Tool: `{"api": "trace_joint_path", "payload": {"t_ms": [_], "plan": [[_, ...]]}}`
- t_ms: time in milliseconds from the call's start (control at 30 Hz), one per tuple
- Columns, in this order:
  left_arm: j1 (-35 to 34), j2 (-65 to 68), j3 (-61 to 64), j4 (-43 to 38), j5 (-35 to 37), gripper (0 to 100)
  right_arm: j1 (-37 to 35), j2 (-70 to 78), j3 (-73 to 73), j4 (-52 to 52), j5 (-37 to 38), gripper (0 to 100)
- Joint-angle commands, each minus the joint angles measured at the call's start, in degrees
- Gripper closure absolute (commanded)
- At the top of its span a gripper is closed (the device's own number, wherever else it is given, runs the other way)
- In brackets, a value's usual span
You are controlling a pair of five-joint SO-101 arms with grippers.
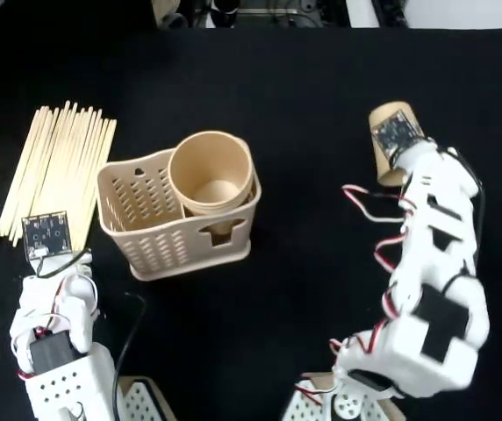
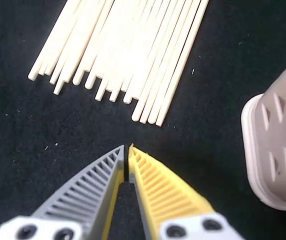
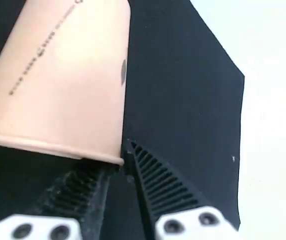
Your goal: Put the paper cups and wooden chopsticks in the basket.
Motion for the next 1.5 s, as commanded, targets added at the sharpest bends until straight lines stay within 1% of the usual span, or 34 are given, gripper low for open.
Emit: {"api": "trace_joint_path", "payload": {"t_ms": [0, 67, 167, 233, 400, 533, 633, 733, 767, 900, 1067, 1267, 1467], "plan": [[0.7, -0.5, 1.0, -0.9, -0.2, 97, 0.4, -10.5, 0.0, 10.1, -0.9, 98.7], [0.7, -0.5, 1.0, -0.8, -0.2, 97, 0.3, -15.2, -1.3, 18.0, -1.7, 98.7], [0.7, -0.5, 1.0, -0.8, -0.2, 97, -0.2, -21.3, -6.3, 31.2, -6.3, 98.7], [0.7, -0.5, 1.0, -0.8, -0.2, 97, -0.4, -24.3, -10.9, 41.6, -8.2, 98.7], [0.7, -0.5, 1.0, -0.7, -0.2, 97, -3.9, -28.5, -24.6, 67.7, -8.6, 98.7], [0.7, -0.4, 1.0, -0.7, -0.2, 97, -8.3, -28.5, -37.2, 84.6, -8.9, 98.7], [0.7, -0.4, 1.0, -0.7, -0.2, 97, -12.5, -27.8, -47.3, 94.1, -12.0, 98.7], [0.7, -0.4, 1.0, -0.7, -0.2, 97, -19.2, -26.8, -57.2, 103.1, -15.3, 98.7], [0.7, -0.4, 1.0, -0.7, -0.2, 97, -21.5, -26.4, -59.9, 104.8, -16.7, 98.7], [0.7, -0.4, 1.0, -0.7, -0.2, 97, -28.7, -26.0, -65.5, 104.7, -24.4, 98.7], [0.7, -0.4, 1.0, -0.7, -0.2, 97, -36.8, -27.3, -68.2, 104.7, -29.2, 98.7], [0.7, -0.4, 1.0, -0.7, -0.2, 97, -42.6, -30.3, -72.1, 104.7, -30.4, 98.7], [0.7, -0.4, 1.0, -0.7, -0.2, 97, -45.1, -31.1, -68.0, 104.7, -30.4, 98.7]]}}
